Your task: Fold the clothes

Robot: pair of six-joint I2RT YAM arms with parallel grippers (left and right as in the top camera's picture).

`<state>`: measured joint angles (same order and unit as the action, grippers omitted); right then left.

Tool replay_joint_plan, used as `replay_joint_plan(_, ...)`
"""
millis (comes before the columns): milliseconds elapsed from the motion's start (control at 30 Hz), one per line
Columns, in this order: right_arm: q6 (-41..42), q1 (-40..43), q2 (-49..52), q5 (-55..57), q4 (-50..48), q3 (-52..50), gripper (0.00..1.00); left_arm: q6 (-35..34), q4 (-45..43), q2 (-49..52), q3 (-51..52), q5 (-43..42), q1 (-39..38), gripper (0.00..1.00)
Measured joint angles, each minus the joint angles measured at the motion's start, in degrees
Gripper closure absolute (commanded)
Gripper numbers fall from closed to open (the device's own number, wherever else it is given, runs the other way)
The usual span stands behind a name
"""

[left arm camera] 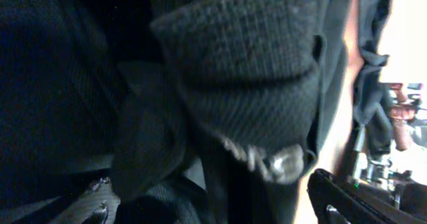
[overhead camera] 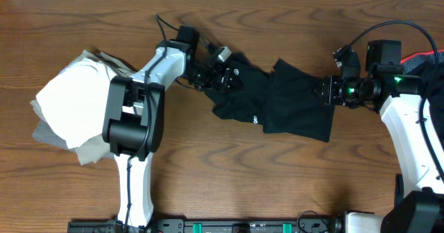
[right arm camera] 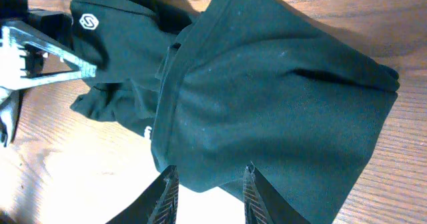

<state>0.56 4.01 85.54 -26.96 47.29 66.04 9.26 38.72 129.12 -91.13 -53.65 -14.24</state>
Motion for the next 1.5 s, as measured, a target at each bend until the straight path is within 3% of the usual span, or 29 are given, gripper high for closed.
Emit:
replay_joint_plan(433, 0.0, 0.0, 0.0, 0.0, 0.0, 0.0, 0.69, -7.4, -1.9, -1.1, 0.0, 0.7, 4.0, 0.01)
replay_joint_plan(867, 0.0, 0.0, 0.0, 0.0, -0.1, 0.0, 0.70, -8.0, -4.9, -2.6, 0.0, 10.4, 6.5, 0.02)
replay_joint_plan(1233, 0.0, 0.0, 0.0, 0.0, 0.0, 0.0, 0.71, -8.2, -5.6, 0.1, -0.1, 0.6, 6.5, 0.02)
replay_joint_plan(1500, 0.0, 0.0, 0.0, 0.0, 0.0, 0.0, 0.72, -8.2, -5.5, 0.6, -0.1, -1.9, 6.1, 0.02)
